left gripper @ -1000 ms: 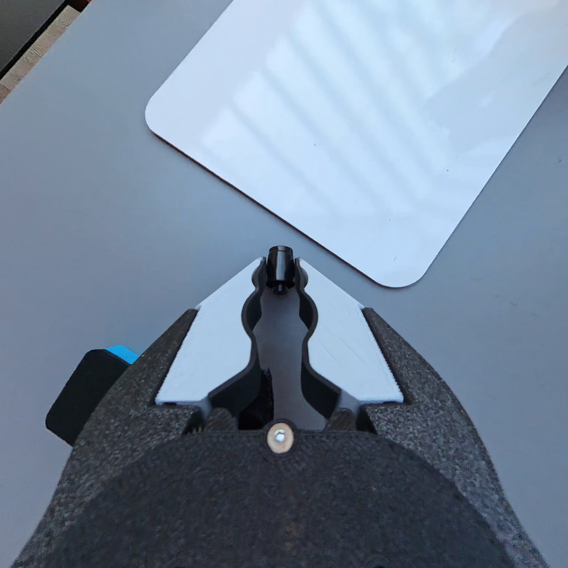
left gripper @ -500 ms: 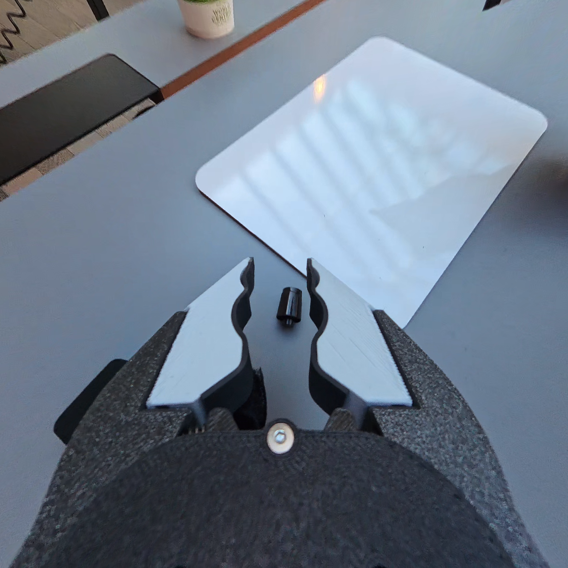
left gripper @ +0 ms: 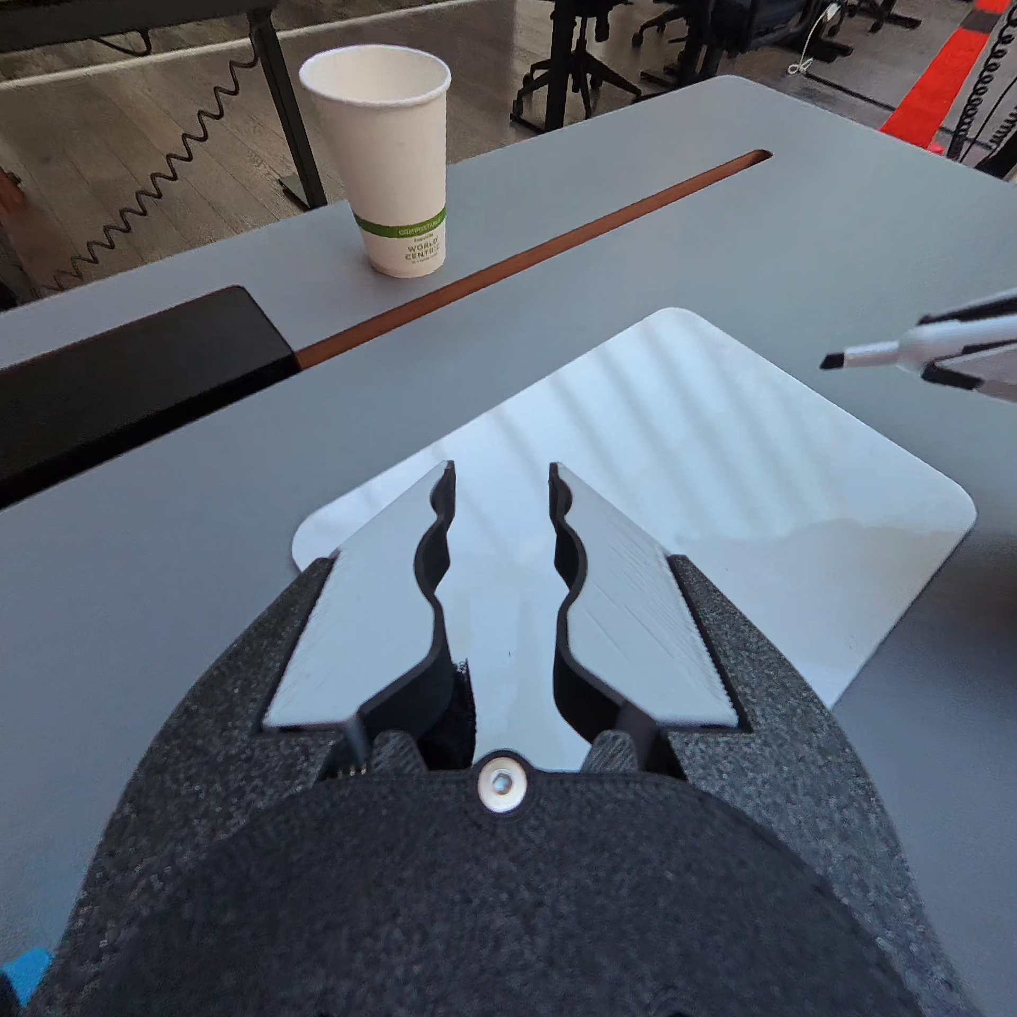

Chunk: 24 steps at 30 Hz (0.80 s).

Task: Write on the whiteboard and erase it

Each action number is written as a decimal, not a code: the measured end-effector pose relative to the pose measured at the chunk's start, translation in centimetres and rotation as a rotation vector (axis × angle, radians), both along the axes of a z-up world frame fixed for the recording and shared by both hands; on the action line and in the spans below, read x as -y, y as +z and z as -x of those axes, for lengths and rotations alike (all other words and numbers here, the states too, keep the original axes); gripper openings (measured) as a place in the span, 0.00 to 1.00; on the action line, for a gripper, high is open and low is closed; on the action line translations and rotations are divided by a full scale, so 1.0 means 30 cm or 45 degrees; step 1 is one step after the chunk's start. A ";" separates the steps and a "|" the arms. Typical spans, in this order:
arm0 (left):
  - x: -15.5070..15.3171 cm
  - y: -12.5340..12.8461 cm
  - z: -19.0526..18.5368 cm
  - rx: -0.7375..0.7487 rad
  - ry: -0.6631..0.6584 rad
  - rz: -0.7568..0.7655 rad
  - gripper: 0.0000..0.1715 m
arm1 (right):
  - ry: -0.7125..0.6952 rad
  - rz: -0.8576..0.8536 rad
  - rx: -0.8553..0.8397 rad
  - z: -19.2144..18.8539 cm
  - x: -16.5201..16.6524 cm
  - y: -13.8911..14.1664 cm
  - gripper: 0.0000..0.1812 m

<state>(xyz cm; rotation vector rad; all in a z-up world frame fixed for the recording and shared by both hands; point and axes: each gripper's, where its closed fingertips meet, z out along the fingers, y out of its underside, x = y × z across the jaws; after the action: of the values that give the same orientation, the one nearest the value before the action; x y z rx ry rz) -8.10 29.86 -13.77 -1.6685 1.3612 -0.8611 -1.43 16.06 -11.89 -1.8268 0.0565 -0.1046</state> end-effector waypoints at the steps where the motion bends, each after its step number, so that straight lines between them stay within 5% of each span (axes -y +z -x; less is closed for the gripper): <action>1: -0.021 0.012 -0.038 0.005 0.020 -0.027 0.20 | -0.008 0.025 0.001 -0.006 -0.003 -0.014 0.10; 6: -0.034 0.003 -0.145 0.023 0.014 -0.012 0.20 | 0.033 0.047 -0.046 0.024 -0.012 -0.028 0.10; 15: -0.016 0.045 -0.125 0.033 -0.039 -0.015 0.20 | 0.063 0.077 -0.076 0.031 -0.007 -0.022 0.10; 24: 0.039 0.069 -0.115 0.035 -0.168 -0.010 0.20 | 0.183 0.062 -0.337 0.063 -0.016 -0.027 0.10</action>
<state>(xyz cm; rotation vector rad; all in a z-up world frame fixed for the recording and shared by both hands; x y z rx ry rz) -4.64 28.69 -11.70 -1.5688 1.4664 -0.9495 -3.32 16.53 -12.69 -1.8778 0.1092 0.2397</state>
